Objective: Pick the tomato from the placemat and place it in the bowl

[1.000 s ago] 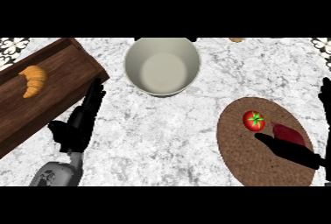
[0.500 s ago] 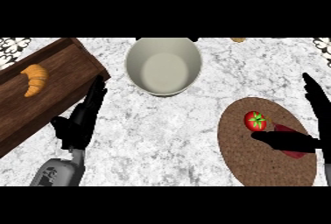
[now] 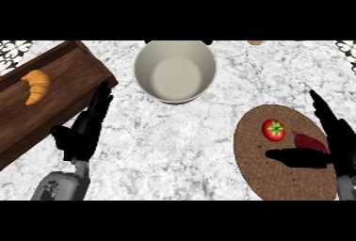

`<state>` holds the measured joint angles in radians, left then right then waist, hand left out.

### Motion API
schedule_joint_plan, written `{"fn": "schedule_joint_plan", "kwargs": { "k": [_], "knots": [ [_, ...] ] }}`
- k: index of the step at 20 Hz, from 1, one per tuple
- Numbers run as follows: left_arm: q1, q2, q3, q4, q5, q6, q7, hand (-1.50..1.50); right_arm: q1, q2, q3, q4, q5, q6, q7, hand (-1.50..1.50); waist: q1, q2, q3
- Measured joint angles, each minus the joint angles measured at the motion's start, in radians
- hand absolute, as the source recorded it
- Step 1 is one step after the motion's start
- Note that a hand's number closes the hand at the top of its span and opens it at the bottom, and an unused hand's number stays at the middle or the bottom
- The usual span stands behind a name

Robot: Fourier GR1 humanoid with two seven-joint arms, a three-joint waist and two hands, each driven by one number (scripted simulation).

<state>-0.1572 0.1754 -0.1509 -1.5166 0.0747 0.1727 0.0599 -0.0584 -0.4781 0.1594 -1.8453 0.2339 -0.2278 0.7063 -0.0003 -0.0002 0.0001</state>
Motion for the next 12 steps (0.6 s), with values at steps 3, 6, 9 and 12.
{"fn": "schedule_joint_plan", "kwargs": {
  "k": [3,6,9,12],
  "knots": [
    [-0.003,-0.004,0.019,0.016,-0.01,-0.011,-0.01,0.0,0.054,0.038,-0.016,-0.019,0.002,0.003,-0.061,-1.5,-0.002,0.0,0.0],
    [0.007,-0.015,0.016,-0.013,-0.024,-0.012,0.011,0.0,0.074,0.073,-0.04,-0.024,-0.012,0.012,-0.114,-1.5,-0.002,-0.001,0.0],
    [0.023,-0.03,0.02,-0.021,-0.034,-0.024,0.002,0.0,0.087,0.109,-0.064,-0.027,-0.015,0.028,-0.151,-1.5,-0.001,-0.001,0.0],
    [0.024,-0.039,0.029,-0.018,-0.047,-0.031,-0.001,0.0,0.114,0.146,-0.069,-0.058,-0.011,0.034,-0.166,-1.5,-0.002,-0.001,0.0]
  ]
}}
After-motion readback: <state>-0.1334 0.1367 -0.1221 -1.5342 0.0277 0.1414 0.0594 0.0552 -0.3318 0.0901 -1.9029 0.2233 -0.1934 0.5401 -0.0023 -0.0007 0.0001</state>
